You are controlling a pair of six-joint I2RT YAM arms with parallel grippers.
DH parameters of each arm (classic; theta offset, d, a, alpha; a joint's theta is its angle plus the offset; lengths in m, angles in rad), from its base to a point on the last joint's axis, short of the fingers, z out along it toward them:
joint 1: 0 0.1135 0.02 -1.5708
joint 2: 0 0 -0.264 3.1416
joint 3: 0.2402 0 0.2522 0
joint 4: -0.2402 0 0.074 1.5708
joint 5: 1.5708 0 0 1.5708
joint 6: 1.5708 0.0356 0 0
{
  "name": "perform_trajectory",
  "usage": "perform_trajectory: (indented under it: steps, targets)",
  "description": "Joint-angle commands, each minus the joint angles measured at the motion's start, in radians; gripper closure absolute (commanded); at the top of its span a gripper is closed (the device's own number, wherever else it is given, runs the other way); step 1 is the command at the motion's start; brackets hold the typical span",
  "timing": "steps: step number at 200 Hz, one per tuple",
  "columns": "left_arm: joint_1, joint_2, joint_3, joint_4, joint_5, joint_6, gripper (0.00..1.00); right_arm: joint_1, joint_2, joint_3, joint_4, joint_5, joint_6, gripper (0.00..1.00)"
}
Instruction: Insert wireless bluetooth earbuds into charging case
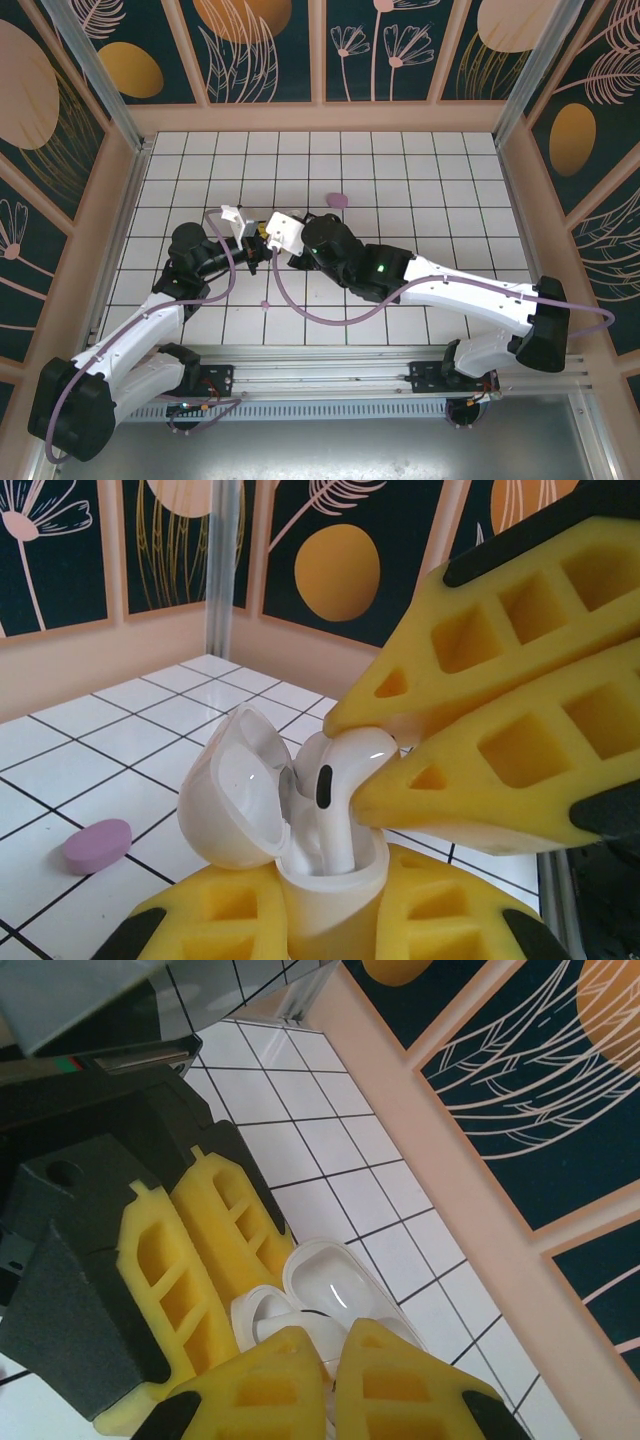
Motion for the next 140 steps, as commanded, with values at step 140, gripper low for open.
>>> perform_trajectory:
  steps: [140]
  targets:
    - [0.0, -0.021, -0.006, 0.048, -0.006, 0.006, 1.0, 0.097, 0.048, -0.02, -0.067, 0.02, -0.163, 0.91]
